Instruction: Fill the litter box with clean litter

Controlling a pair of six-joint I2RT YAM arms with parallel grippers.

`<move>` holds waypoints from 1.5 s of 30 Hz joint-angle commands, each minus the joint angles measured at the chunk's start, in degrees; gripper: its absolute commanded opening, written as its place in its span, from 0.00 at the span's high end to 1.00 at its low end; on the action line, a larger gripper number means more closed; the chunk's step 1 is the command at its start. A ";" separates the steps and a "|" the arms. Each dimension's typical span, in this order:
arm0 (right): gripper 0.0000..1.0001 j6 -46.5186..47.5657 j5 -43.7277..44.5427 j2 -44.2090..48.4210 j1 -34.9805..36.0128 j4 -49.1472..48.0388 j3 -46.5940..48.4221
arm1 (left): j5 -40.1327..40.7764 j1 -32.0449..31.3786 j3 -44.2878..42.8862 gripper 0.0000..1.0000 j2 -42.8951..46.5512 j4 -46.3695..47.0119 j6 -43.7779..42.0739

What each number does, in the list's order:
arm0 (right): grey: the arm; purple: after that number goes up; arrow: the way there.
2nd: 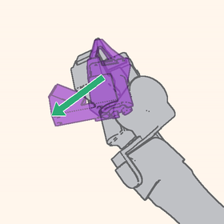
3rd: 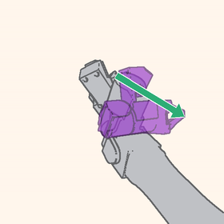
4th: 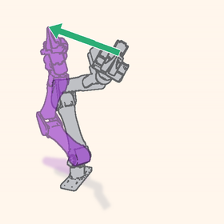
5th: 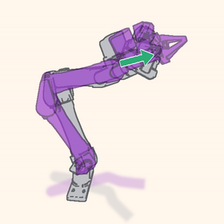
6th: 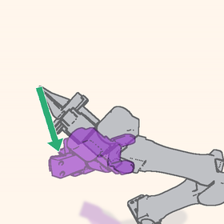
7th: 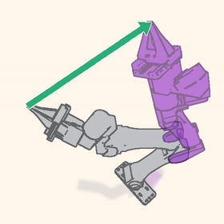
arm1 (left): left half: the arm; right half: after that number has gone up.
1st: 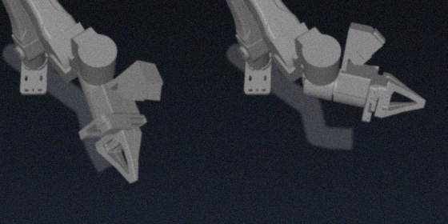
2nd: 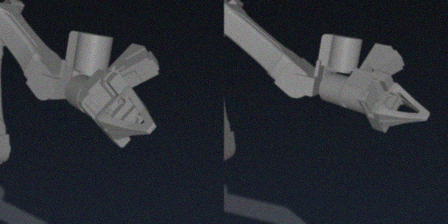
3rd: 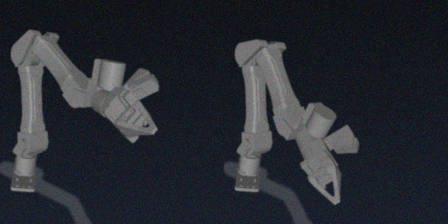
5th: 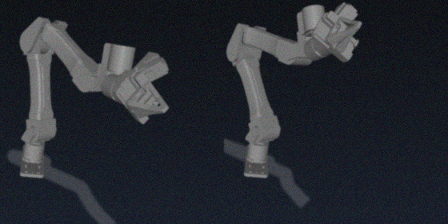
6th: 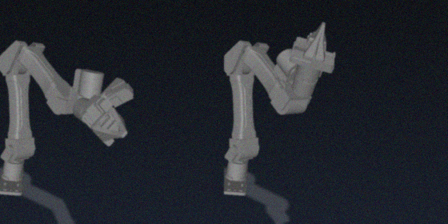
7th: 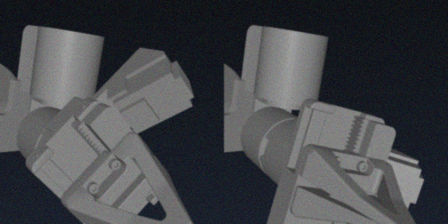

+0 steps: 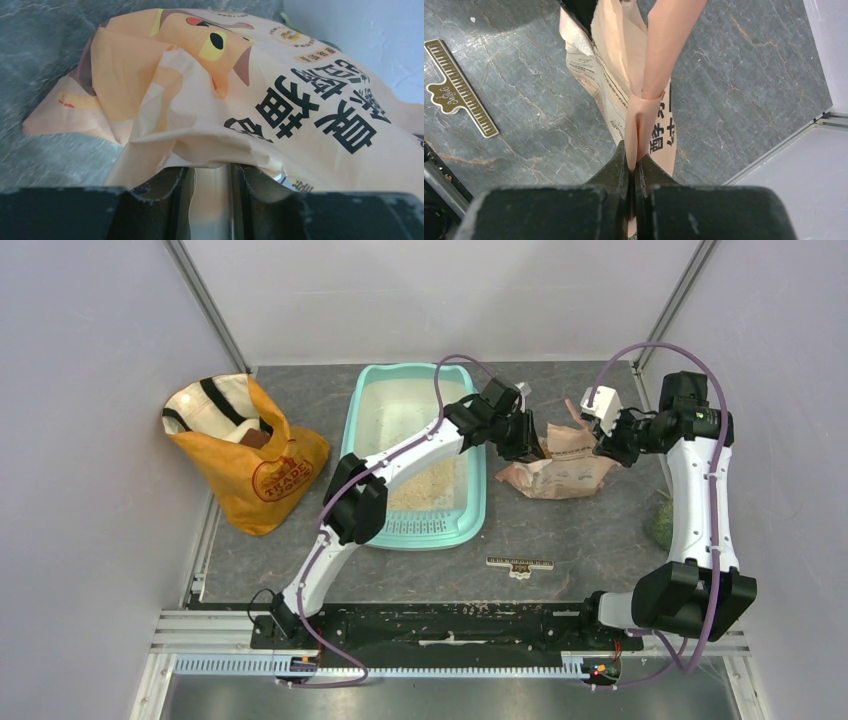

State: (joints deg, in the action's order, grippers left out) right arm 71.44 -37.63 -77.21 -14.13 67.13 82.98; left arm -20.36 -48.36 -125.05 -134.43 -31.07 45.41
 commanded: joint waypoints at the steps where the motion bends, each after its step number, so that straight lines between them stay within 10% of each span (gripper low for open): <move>1: 1.00 1.07 -6.66 1.53 0.22 1.00 1.40 | -8.60 -1.74 -0.36 0.98 -4.69 8.00 4.44; 19: 1.00 3.59 -5.01 0.32 -1.20 1.83 1.62 | -28.43 0.43 14.13 0.98 -2.97 57.56 29.69; 45: 1.00 -8.86 -13.00 -2.22 6.22 -9.01 5.90 | -25.90 8.46 33.71 0.98 15.68 53.19 26.15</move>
State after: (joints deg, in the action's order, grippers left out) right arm 63.59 -42.74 -79.70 -8.84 62.81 84.97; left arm -44.10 -41.34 -93.47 -124.99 18.39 72.42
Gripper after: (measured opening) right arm 0.030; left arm 0.335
